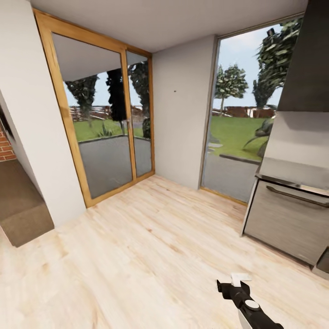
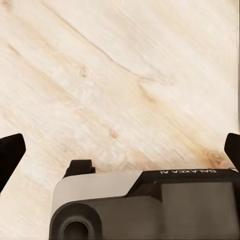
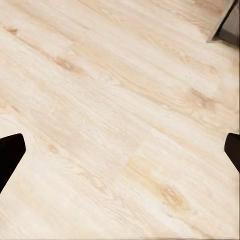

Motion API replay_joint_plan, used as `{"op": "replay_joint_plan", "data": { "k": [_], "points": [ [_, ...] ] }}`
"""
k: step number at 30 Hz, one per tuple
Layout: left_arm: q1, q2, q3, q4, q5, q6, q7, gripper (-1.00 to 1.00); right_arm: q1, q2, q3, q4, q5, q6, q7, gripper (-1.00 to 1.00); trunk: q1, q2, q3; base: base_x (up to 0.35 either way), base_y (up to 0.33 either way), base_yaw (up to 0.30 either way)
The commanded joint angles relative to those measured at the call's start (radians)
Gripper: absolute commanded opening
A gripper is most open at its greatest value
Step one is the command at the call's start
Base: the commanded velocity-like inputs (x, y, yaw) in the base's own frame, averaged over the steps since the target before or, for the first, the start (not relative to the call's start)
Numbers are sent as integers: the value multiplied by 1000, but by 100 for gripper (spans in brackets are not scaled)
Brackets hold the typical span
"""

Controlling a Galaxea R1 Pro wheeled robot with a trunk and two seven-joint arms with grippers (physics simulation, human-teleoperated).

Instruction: In the kitchen, take the popcorn bag from the countertop, put it into the microwave, and heat it until the popcorn is cooked so the cooked popcorn ends up inside the bag.

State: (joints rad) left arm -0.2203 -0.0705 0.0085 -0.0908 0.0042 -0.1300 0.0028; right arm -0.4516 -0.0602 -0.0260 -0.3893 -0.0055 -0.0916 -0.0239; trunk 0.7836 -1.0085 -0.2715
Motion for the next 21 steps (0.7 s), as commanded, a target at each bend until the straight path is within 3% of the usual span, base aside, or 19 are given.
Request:
{"op": "replay_joint_plan", "data": {
  "k": [1, 21],
  "points": [
    [-1, 0, 1, 1, 0, -3, 0, 100, -1, 0, -2, 1, -1, -3, -1, 100, -4, 6, 2, 0, 0, -300],
    [-1, 0, 2, 1, 0, -3, 0, 100, -1, 0, -2, -6, -1, -3, -1, 100, -81, 146, 65, 0, 0, -300]
  ]
}}
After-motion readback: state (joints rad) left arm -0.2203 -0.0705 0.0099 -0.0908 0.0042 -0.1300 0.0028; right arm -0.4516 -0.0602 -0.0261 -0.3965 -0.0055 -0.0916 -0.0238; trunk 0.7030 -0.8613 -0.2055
